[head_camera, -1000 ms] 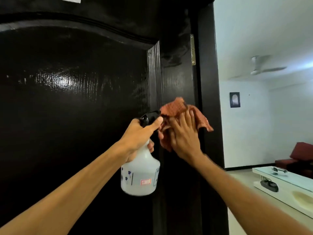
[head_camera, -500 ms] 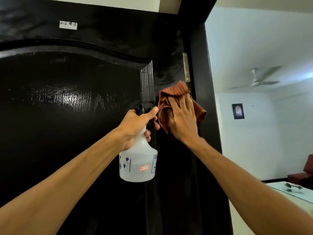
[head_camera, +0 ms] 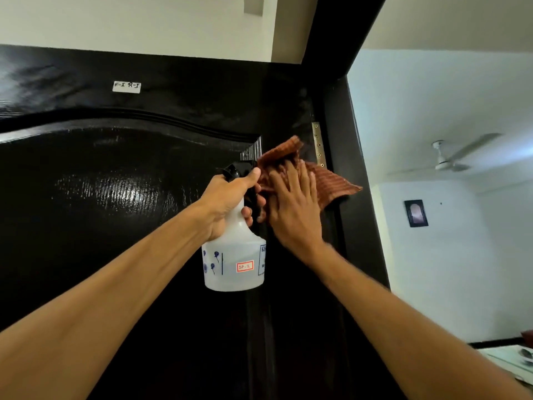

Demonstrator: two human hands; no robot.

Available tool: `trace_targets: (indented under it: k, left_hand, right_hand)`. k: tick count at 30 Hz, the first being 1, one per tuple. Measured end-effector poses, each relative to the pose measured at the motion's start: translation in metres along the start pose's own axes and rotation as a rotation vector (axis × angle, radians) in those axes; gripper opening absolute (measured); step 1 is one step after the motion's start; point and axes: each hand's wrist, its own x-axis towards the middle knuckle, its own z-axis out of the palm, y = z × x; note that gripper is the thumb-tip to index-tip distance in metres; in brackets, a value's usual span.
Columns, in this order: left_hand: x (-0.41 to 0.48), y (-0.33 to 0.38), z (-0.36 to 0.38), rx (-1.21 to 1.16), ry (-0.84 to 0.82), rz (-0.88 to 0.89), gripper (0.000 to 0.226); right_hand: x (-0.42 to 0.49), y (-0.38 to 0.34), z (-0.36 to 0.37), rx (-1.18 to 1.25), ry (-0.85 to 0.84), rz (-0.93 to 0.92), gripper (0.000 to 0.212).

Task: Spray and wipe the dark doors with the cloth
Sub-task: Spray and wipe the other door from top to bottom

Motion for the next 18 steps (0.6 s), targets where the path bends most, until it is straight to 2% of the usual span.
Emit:
trace_targets:
  k: [2, 4, 5, 7, 10, 13, 15, 18]
  left_hand:
    - [0.002, 0.001, -0.004, 0.014, 0.011, 0.024, 0.035]
    - [0.002, 0.001, -0.008, 0.031, 0.006, 0.023, 0.034]
    - [0.002, 0.004, -0.009, 0.031, -0.002, 0.013, 0.034]
    - [0.007, 0.016, -0.010, 0.020, -0.019, -0.002, 0.034]
    - [0.020, 0.036, -0.006, 0.025, -0.038, 0.011, 0.034]
    - [0.028, 0.040, -0.005, 0.035, -0.042, 0.014, 0.033]
    - [0.029, 0.038, -0.007, 0.034, -0.048, -0.002, 0.033]
    - [0.032, 0.040, -0.006, 0.053, -0.055, 0.008, 0.033]
  right_hand:
    - [-0.033, -0.005, 0.003, -0.013, -0.028, -0.133, 0.055]
    - [-0.023, 0.001, 0.002, -0.020, -0.092, -0.209, 0.056]
    - [0.000, 0.005, -0.001, -0.008, -0.093, -0.207, 0.054]
    - [0.059, 0.012, -0.007, 0.028, -0.054, -0.084, 0.050]
    - [0.114, 0.027, -0.012, 0.011, -0.048, 0.069, 0.058]
    - [0.086, 0.026, -0.003, -0.015, 0.001, 0.019, 0.059]
    - [0.062, 0.025, -0.001, -0.015, -0.027, -0.033, 0.055]
    - [0.094, 0.029, -0.010, 0.041, -0.062, 0.008, 0.053]
